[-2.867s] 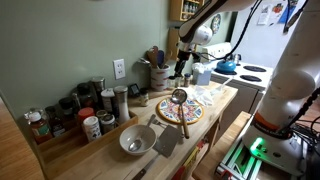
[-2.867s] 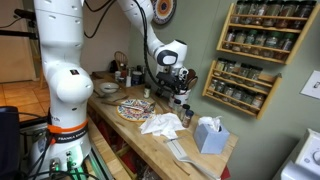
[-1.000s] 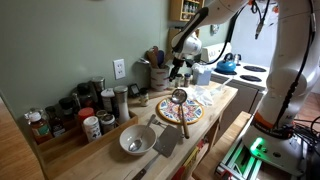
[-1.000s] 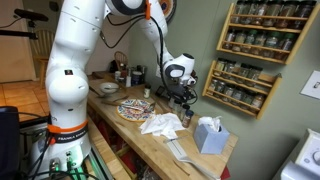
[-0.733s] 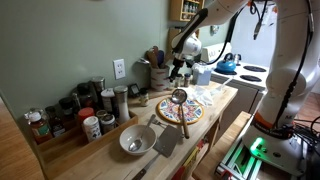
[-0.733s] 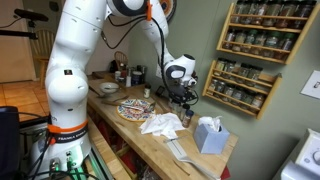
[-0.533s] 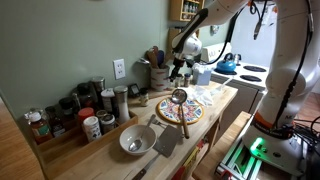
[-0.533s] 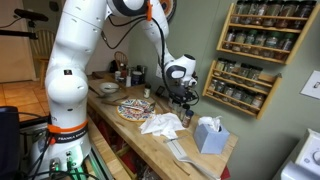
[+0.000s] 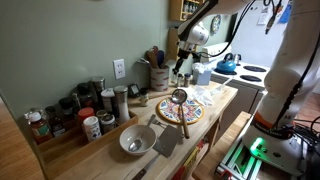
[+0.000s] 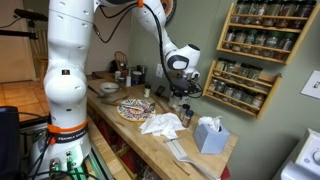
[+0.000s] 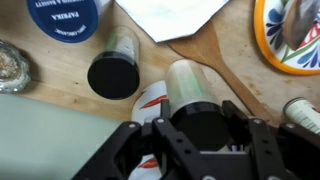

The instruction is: Put one jar from the counter on the second shelf from the bottom.

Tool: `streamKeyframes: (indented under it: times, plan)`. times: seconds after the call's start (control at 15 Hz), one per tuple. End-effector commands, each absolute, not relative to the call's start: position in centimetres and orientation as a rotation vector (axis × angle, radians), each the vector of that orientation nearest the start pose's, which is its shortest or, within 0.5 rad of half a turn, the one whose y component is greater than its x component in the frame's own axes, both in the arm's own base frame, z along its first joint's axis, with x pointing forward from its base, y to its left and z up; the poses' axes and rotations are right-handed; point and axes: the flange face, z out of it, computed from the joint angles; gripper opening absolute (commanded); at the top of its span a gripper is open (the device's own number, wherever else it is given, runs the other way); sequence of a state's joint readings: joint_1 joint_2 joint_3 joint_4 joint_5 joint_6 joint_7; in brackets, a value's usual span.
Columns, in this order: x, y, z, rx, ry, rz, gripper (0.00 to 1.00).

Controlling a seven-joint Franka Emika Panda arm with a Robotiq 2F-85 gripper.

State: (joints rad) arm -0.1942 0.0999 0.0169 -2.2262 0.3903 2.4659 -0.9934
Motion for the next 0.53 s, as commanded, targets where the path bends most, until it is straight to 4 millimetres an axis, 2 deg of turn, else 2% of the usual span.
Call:
streamKeyframes:
  times: [0.0,0.33,0.47]
  plan:
    - [50.5,-11.7,39.4,-2.797,-0.776,-0.442,0.3]
    - [47.1,-16.1,48.0,-2.735,-0.74,-0.585,0.3]
    - [46.1,-18.2,50.9,-2.73,-0.713,-0.636,0.3]
